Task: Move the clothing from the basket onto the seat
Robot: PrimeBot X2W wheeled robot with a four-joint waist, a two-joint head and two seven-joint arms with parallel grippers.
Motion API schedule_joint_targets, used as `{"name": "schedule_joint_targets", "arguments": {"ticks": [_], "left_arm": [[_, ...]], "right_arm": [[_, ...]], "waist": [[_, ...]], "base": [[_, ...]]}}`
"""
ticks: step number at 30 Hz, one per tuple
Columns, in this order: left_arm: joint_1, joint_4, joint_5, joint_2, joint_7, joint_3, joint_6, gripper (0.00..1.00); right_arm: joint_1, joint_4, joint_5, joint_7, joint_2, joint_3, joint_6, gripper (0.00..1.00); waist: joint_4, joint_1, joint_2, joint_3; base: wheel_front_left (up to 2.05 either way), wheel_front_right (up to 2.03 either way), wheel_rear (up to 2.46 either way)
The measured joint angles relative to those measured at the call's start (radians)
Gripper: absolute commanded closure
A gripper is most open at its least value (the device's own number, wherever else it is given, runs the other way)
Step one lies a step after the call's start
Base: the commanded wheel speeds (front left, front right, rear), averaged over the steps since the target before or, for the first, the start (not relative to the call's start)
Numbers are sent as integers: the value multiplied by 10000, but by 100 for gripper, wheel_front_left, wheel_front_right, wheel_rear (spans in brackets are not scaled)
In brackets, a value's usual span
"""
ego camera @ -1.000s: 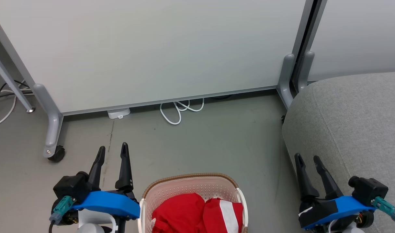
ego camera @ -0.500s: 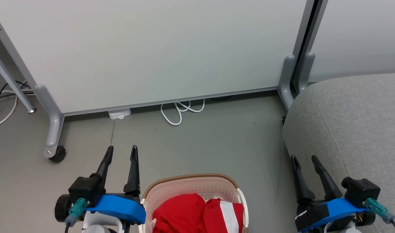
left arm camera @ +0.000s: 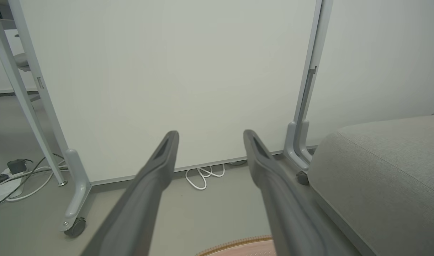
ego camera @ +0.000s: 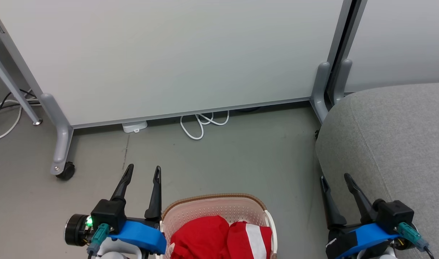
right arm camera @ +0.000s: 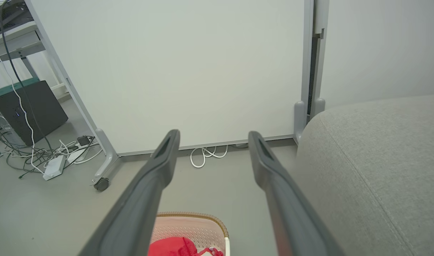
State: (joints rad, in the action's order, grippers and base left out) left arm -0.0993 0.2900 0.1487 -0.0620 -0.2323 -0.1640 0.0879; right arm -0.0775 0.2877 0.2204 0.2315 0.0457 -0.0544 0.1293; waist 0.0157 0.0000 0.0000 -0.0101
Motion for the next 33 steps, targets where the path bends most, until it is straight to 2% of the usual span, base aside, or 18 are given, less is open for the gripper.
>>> {"name": "schedule_joint_targets", "arguments": {"ticks": [16,33], "left_arm": [[-21,270,-1139,15,-290,-115,92,0],[-44,489,-1152,50,-295,-79,184,0]], "right_arm": [[-12,130,-1135,291,12,-121,12,0],[-12,180,-1139,295,13,-163,12,0]], "waist": [[58,0,0,-2],[90,0,0,57]], "base": [[0,0,0],[0,0,0]]}}
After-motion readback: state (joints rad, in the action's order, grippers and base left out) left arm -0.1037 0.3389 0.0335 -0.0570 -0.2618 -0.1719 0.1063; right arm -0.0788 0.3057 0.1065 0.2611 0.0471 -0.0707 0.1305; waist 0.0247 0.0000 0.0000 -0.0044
